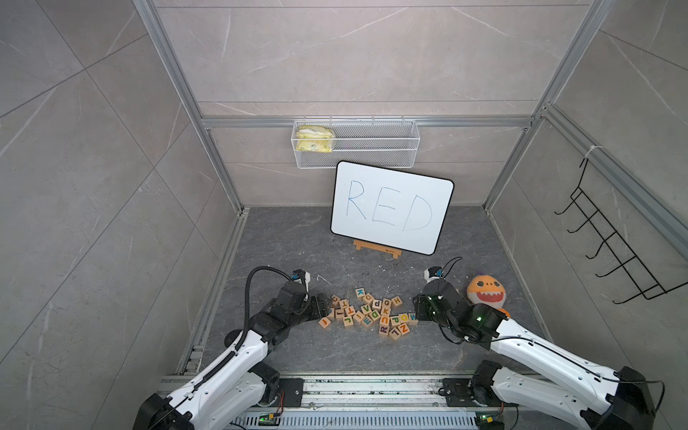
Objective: Assemble the uppercase word "red" with letter blocks
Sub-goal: Move the letter block to the center of the board.
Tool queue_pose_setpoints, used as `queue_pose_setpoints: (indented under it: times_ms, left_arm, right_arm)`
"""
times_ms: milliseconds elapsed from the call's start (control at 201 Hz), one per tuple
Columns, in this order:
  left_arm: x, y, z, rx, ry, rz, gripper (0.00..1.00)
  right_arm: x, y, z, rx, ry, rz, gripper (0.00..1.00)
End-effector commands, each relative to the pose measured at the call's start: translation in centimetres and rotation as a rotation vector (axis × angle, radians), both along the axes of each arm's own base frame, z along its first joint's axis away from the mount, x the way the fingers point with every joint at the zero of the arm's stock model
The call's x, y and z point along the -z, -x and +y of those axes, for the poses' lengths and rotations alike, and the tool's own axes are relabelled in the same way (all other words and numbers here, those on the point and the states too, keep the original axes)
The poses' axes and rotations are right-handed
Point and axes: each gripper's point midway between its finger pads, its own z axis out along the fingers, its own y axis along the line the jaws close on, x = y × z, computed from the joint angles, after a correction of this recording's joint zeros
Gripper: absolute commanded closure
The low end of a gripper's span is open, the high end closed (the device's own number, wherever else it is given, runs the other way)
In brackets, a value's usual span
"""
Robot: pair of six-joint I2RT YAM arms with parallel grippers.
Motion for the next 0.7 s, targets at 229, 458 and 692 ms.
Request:
queue_pose_setpoints:
  times_ms: [229, 458, 692]
  left_arm:
    - [-1.5, 0.1, -0.5, 0.028, 0.018, -0.018, 0.26]
    - [-0.9, 0.2, -0.3, 0.036, -0.011, -0.011, 0.26]
    - [-0.9, 0.4, -0.1, 0.046, -0.029, -0.025, 0.25]
  right_arm:
    - [-0.7, 1.1, 2.4, -0.122, 0.142, -0.006, 0.69]
    - [0.5, 4.6, 7.1, -0.326, 0.158, 0.039, 0.65]
    - [4.1, 5.9, 8.4, -0.506, 0.253, 0.063, 0.59]
